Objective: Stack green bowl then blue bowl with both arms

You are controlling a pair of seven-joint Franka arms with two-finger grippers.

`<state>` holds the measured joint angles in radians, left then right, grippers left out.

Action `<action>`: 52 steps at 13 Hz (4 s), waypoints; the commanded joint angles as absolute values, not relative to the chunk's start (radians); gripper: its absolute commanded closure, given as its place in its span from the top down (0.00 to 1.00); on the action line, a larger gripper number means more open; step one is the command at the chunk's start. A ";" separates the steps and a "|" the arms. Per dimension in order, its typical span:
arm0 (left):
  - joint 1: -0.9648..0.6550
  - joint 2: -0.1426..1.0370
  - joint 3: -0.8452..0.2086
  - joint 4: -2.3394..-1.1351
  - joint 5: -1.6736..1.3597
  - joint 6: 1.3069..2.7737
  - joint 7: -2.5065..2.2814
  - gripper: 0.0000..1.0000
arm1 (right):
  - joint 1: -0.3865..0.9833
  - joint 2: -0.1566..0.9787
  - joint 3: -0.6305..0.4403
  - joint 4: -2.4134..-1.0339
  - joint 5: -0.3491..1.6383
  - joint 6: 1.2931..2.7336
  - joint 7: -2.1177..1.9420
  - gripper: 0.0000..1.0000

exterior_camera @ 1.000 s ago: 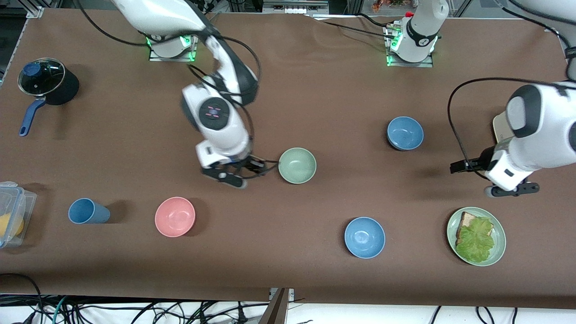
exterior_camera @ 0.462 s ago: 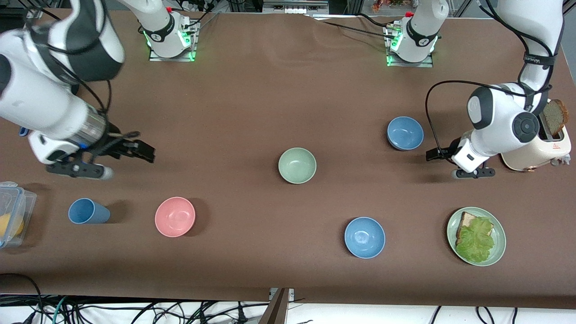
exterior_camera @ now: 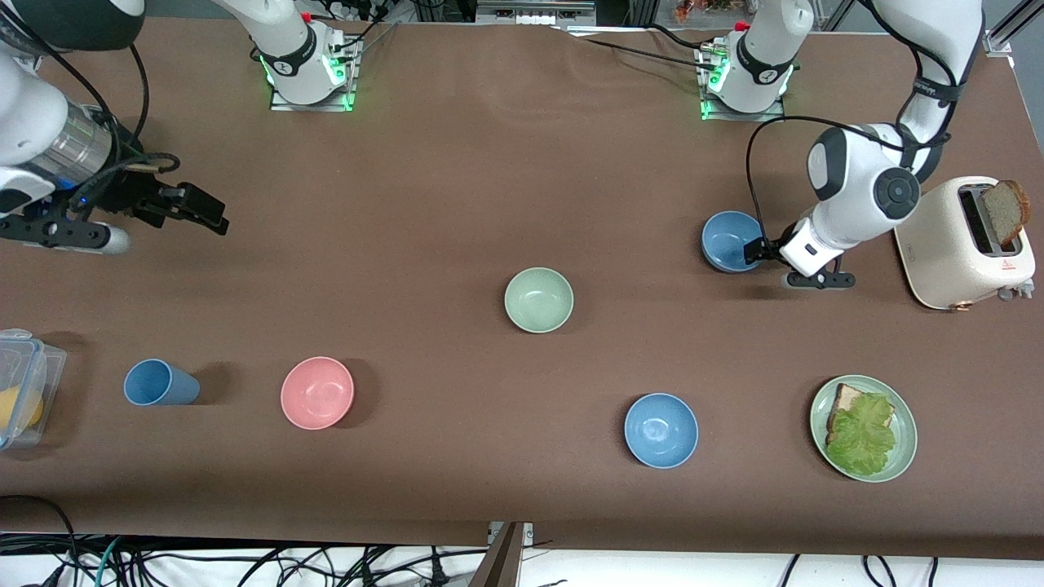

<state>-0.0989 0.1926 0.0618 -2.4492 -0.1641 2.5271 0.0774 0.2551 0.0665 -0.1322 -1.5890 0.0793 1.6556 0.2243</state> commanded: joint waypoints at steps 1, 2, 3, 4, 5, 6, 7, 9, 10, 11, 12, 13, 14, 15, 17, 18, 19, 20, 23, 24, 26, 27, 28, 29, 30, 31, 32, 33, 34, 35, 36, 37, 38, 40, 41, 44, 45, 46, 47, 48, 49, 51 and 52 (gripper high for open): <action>-0.104 0.135 0.064 -2.539 -0.187 2.568 0.126 0.91 | 0.217 0.054 -0.115 -1.615 0.074 1.652 0.158 1.00; -0.104 0.127 0.064 -2.552 -0.189 2.568 0.126 0.91 | 0.165 0.052 -0.085 -1.614 0.071 1.651 0.143 1.00; -0.103 0.123 0.064 -2.560 -0.189 2.568 0.126 0.84 | 0.138 0.051 -0.048 -1.615 0.060 1.643 0.126 1.00; -0.101 0.123 0.064 -2.560 -0.189 2.568 0.126 0.65 | 0.138 0.051 -0.043 -1.615 0.023 1.637 0.118 1.00; -0.101 0.123 0.064 -2.560 -0.189 2.568 0.126 0.40 | 0.140 0.051 -0.043 -1.615 0.011 1.635 0.097 1.00; -0.101 0.123 0.064 -2.559 -0.198 2.568 0.127 0.14 | 0.140 0.051 -0.040 -1.614 0.011 1.635 0.094 1.00; -0.101 0.123 0.063 -2.557 -0.225 2.566 0.127 0.00 | 0.140 0.051 -0.040 -1.612 0.011 1.635 0.092 1.00; -0.101 0.124 0.063 -2.553 -0.255 2.566 0.144 0.00 | 0.140 0.049 -0.040 -1.605 0.012 1.635 0.083 1.00; -0.100 0.126 0.063 -2.551 -0.256 2.566 0.165 0.00 | 0.140 0.049 -0.040 -1.600 0.012 1.635 0.062 1.00; -0.098 0.126 0.063 -2.548 -0.256 2.566 0.176 0.00 | 0.140 0.049 -0.040 -1.594 0.012 1.631 0.058 1.00; -0.098 0.127 0.063 -2.542 -0.264 2.566 0.176 0.00 | 0.140 0.049 -0.044 -1.588 0.012 1.617 0.058 1.00; -0.100 0.126 0.060 -2.527 -0.274 2.559 0.173 0.00 | 0.140 0.049 -0.048 -1.583 0.012 1.614 0.057 1.00; -0.107 0.127 0.051 -2.499 -0.294 2.547 0.169 0.00 | 0.140 0.049 -0.048 -1.582 0.014 1.614 0.058 1.00; -0.106 0.127 0.019 -2.456 -0.329 2.515 0.161 0.00 | 0.140 0.049 -0.046 -1.578 0.014 1.614 0.061 1.00; -0.110 0.138 -0.029 -2.306 -0.363 2.378 0.132 0.00 | 0.140 0.054 -0.046 -1.580 0.012 1.614 0.061 1.00; -0.121 0.175 -0.056 -2.214 -0.364 2.325 0.067 0.00 | 0.138 0.057 -0.048 -1.578 0.014 1.615 0.061 1.00; -0.149 0.205 -0.080 -2.135 -0.364 2.294 -0.025 0.00 | 0.138 0.057 -0.048 -1.578 0.014 1.614 0.060 1.00; -0.203 0.239 -0.084 -2.068 -0.351 2.289 -0.116 0.00 | 0.138 0.057 -0.048 -1.580 0.012 1.614 0.060 1.00; -0.354 0.362 -0.080 -1.895 -0.350 2.287 -0.335 0.00 | 0.137 0.057 -0.048 -1.583 0.012 1.614 0.060 1.00; -0.395 0.406 -0.077 -1.843 -0.347 2.287 -0.392 0.00 | 0.135 0.057 -0.051 -1.583 0.012 1.609 0.060 1.00; -0.446 0.486 -0.071 -1.743 -0.305 2.287 -0.498 0.00 | 0.135 0.058 -0.055 -1.583 0.011 1.601 0.048 1.00; -0.466 0.515 -0.071 -1.708 -0.276 2.287 -0.550 0.00 | 0.133 0.058 -0.055 -1.583 0.012 1.601 0.048 1.00; -0.483 0.540 -0.071 -1.685 -0.246 2.287 -0.593 0.00 | 0.133 0.058 -0.055 -1.585 0.012 1.601 0.048 1.00; -0.503 0.561 -0.071 -1.663 -0.227 2.287 -0.630 0.00 | 0.133 0.058 -0.060 -1.583 0.012 1.601 0.048 1.00; -0.511 0.583 -0.071 -1.640 -0.219 2.287 -0.655 0.00 | 0.133 0.058 -0.061 -1.585 0.012 1.601 0.048 1.00; -0.526 0.598 -0.071 -1.634 -0.218 2.289 -0.672 0.00 | 0.133 0.058 -0.061 -1.585 0.012 1.601 0.048 1.00; -0.537 0.610 -0.069 -1.632 -0.218 2.293 -0.690 0.00 | 0.133 0.060 -0.061 -1.585 0.012 1.601 0.048 1.00; -0.543 0.617 -0.069 -1.632 -0.216 2.295 -0.698 0.00 | 0.133 0.060 -0.061 -1.586 0.012 1.601 0.048 1.00; -0.543 0.617 -0.069 -1.632 -0.216 2.296 -0.698 0.00 | 0.133 0.060 -0.061 -1.586 0.012 1.601 0.048 1.00; -0.545 0.617 -0.069 -1.632 -0.203 2.296 -0.698 0.00 | 0.133 0.060 -0.061 -1.588 0.012 1.601 0.048 1.00; -0.546 0.617 -0.069 -1.632 -0.184 2.295 -0.698 0.00 | 0.133 0.060 -0.061 -1.588 0.012 1.601 0.048 1.00; -0.546 0.617 -0.069 -1.634 -0.178 2.295 -0.698 0.00 | 0.133 0.061 -0.061 -1.588 0.012 1.601 0.046 1.00; -0.546 0.617 -0.068 -1.634 -0.175 2.295 -0.693 0.00 | 0.133 0.061 -0.061 -1.588 0.012 1.601 0.046 1.00; -0.546 0.617 -0.055 -1.632 -0.173 2.293 -0.690 0.02 | 0.133 0.061 -0.061 -1.588 0.011 1.601 0.048 1.00; -0.546 0.617 -0.054 -1.632 -0.173 2.293 -0.690 0.20 | 0.133 0.063 -0.061 -1.588 0.011 1.601 0.048 1.00; -0.545 0.609 -0.045 -1.603 -0.184 2.287 -0.703 1.00 | 0.133 0.064 -0.061 -1.589 0.011 1.601 0.048 1.00; -0.545 0.604 -0.044 -1.586 -0.186 2.270 -0.703 1.00 | 0.133 0.064 -0.061 -1.588 0.011 1.601 0.048 1.00; -0.543 0.600 -0.040 -1.553 -0.186 2.214 -0.701 1.00 | 0.133 0.067 -0.061 -1.588 0.009 1.601 0.046 1.00; -0.535 0.598 -0.028 -1.498 -0.184 2.127 -0.700 1.00 | 0.133 0.067 -0.061 -1.588 0.009 1.601 0.046 1.00; -0.528 0.592 -0.006 -1.449 -0.183 2.038 -0.692 1.00 | 0.133 0.067 -0.061 -1.588 0.009 1.603 0.046 1.00; -0.506 0.578 0.006 -1.410 -0.180 1.958 -0.683 1.00 | 0.133 0.067 -0.061 -1.588 0.009 1.601 0.046 1.00; -0.448 0.530 0.009 -1.376 -0.179 1.863 -0.584 1.00 | 0.133 0.067 -0.061 -1.588 0.009 1.601 0.046 1.00; -0.416 0.497 0.011 -1.376 -0.176 1.835 -0.507 1.00 | 0.133 0.067 -0.061 -1.588 0.009 1.601 0.046 1.00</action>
<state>-0.4699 0.5502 0.0156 -1.3848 -0.1966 1.9030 -0.6132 0.1444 0.0704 -0.0676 -1.5904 0.0194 1.6152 0.0656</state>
